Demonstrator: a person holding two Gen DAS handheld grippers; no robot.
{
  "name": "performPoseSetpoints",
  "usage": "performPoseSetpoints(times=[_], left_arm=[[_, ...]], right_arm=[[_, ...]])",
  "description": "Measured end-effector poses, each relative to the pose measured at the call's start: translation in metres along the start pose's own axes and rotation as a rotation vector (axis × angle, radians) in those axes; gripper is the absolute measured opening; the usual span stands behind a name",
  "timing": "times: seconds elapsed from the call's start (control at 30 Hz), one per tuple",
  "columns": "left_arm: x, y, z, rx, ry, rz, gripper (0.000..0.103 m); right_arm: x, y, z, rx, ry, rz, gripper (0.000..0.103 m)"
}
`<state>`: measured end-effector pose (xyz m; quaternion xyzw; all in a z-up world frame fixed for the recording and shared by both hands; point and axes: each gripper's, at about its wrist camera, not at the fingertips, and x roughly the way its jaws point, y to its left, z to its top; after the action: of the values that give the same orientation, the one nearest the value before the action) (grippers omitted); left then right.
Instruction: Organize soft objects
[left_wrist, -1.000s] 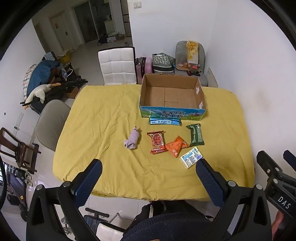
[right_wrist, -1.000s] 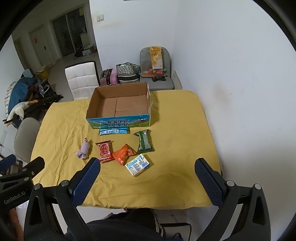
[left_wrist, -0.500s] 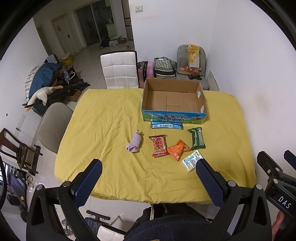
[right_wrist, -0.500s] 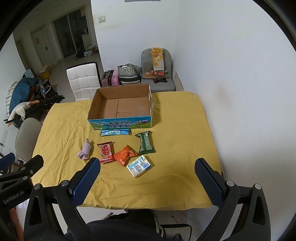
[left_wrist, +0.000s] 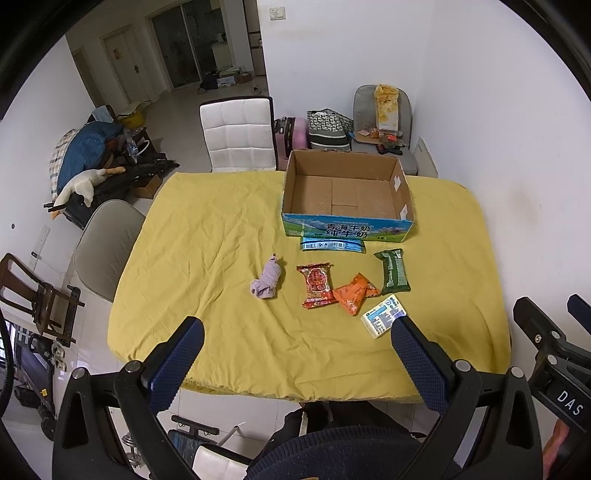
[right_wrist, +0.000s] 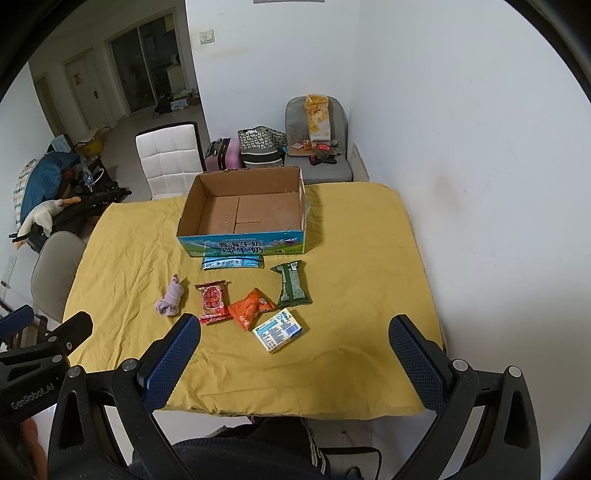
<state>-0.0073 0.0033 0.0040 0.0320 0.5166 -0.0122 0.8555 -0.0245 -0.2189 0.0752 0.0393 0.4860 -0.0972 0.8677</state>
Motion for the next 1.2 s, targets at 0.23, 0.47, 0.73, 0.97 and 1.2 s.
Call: performPoseSetpoints(times=[0.23,0.47,0.73,0.97,1.2], left_arm=[[0.003,0.004,-0.001,-0.007,0.008,0.005,0.103],[0.006,0.008,-0.002,-0.015,0.013,0.001,0.103],[0.006,0.011,-0.001,-0.016,0.006,-0.004,0.103],[0.007,0.011,0.001,-0.021,0.007,-0.012,0.103],[0.008,0.017,0.004,-0.026,0.010,-0.013,0.103]], right_arm=[[0.005,0.004,-0.003,-0.011,0.005,0.008,0.103],[0.005,0.006,-0.002,-0.015,0.001,0.009,0.103],[0.002,0.009,-0.002,-0.024,-0.005,0.001,0.103],[0.002,0.010,-0.002,-0.027,-0.006,0.001,0.103],[0.000,0.013,0.002,-0.028,-0.004,-0.001,0.103]])
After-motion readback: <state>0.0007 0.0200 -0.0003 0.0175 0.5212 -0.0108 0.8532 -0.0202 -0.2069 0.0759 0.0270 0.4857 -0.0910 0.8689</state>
